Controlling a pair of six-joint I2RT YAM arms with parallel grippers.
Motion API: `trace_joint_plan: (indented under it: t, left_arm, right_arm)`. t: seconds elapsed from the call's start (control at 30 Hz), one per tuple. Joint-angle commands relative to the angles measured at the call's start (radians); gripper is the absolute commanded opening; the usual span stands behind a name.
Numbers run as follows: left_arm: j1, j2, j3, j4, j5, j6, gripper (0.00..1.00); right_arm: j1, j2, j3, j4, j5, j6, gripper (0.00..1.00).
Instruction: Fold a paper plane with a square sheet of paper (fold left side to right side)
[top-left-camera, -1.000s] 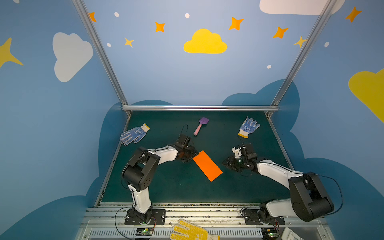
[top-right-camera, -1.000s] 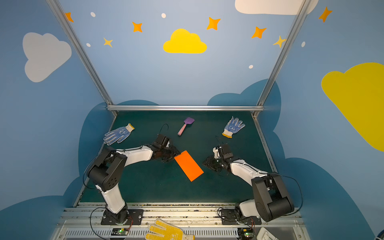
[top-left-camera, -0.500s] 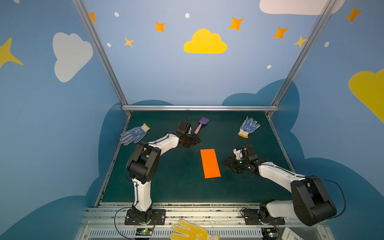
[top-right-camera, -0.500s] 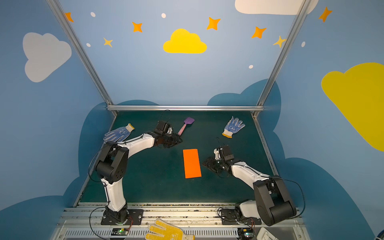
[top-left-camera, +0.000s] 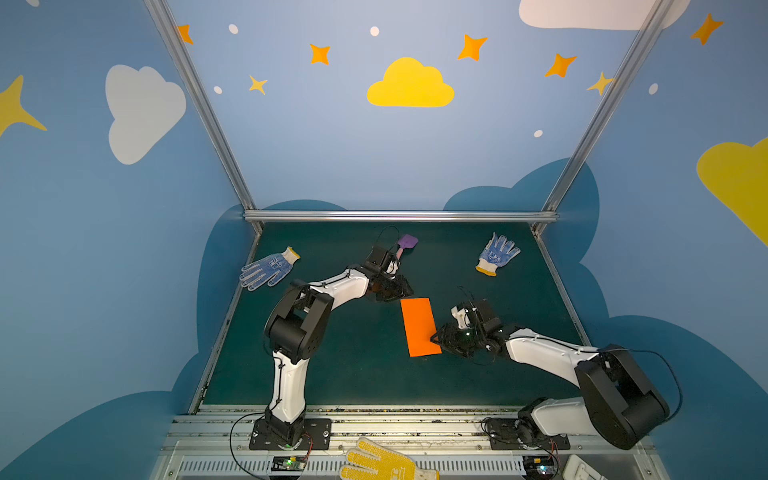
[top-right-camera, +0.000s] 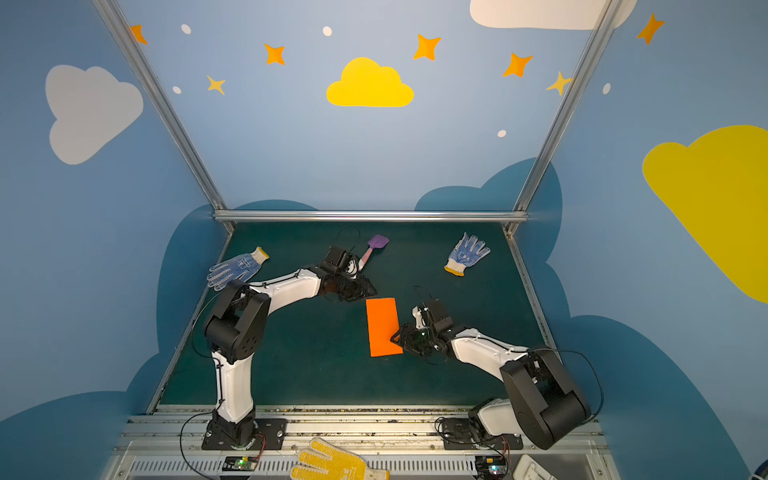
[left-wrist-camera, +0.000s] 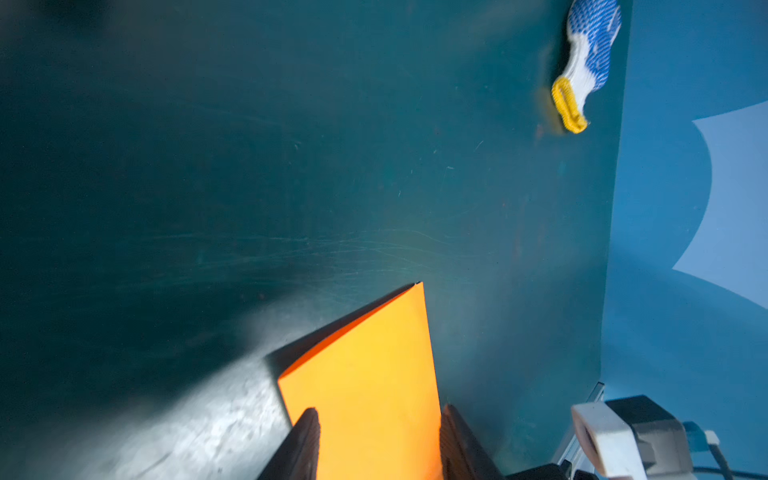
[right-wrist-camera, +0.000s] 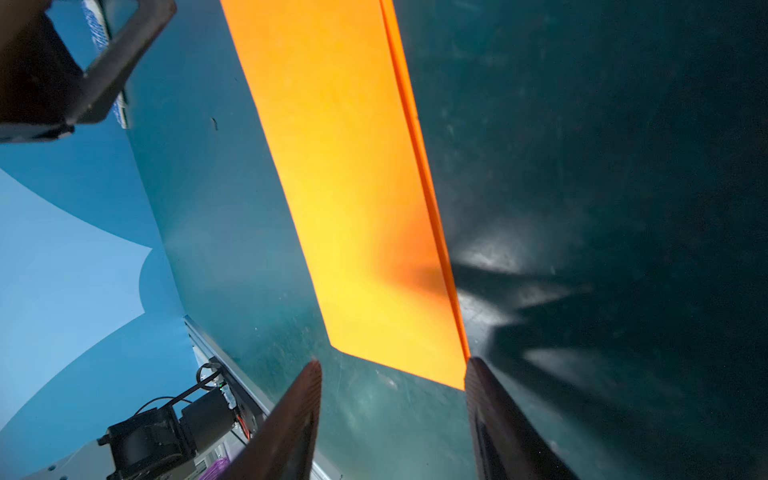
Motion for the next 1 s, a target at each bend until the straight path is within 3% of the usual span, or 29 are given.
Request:
trace_joint_plan:
  t: [0.0,0.27,0.97]
  left_arm:
    - [-0.005,0.03,0.034,-0.021,0.02,0.025,0.46]
    - [-0.002,0.088,0.053,-0.045,-0.02,0.049,0.2]
    - [0.001,0.124,-0.051,0.01,-0.034,0.045,0.14]
  right_arm:
    - [0.011,0.015,-0.02,0.034,0.027,0.032,0.55]
    - [0.015,0.01,-0.039,0.055,0.022,0.054,0.55]
    - [0.022,0.018,-0.066,0.092,0.009,0.099,0.55]
